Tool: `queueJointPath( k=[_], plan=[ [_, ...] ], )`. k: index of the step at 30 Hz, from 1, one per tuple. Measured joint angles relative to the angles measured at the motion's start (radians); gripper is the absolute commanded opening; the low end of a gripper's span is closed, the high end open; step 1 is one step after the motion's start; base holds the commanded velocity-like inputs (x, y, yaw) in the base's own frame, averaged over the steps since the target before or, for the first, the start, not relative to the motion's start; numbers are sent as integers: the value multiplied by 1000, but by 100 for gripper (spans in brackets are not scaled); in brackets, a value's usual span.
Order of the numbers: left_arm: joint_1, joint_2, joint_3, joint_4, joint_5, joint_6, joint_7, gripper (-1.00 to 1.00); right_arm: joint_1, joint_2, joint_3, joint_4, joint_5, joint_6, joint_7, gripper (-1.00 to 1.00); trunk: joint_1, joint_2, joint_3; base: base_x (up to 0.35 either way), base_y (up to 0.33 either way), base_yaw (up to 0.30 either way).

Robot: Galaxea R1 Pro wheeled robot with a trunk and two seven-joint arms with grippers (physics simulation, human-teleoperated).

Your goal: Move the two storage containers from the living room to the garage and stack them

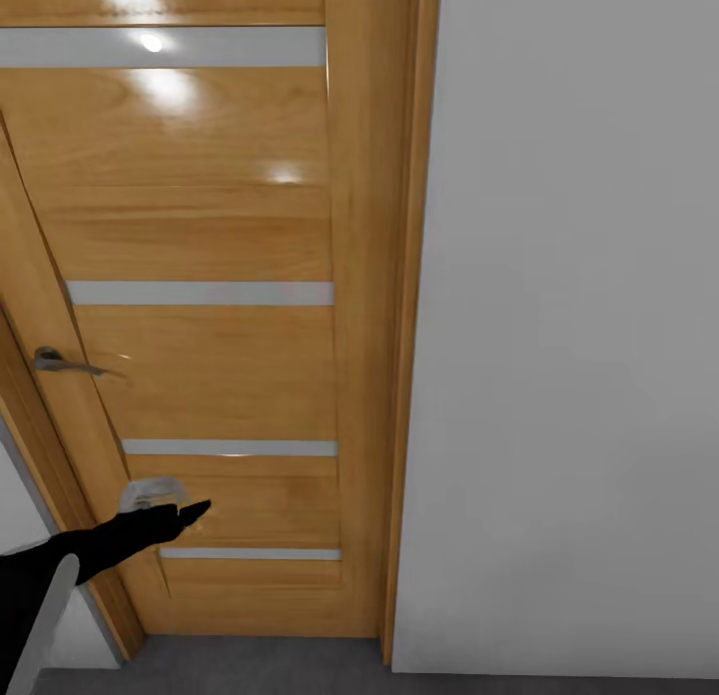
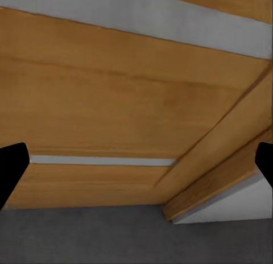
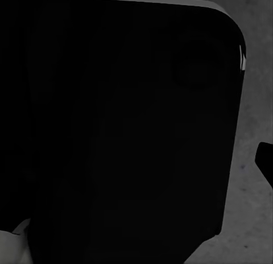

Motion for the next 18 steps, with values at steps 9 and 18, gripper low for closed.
queueJointPath(
  k=[9, 18],
  plan=[
    [-163, 41, 26, 12, 41, 54, 91, 100, 0, 0, 0, 1, 0, 0, 0, 100, 0, 0, 0, 0, 0, 0],
    [-272, 29, 24, 78, 38, 50, 168, 100, 0, -1, 1, 3, 1, 0, 0, 100, 0, 0, 0, 0, 0, 0]
  ],
)
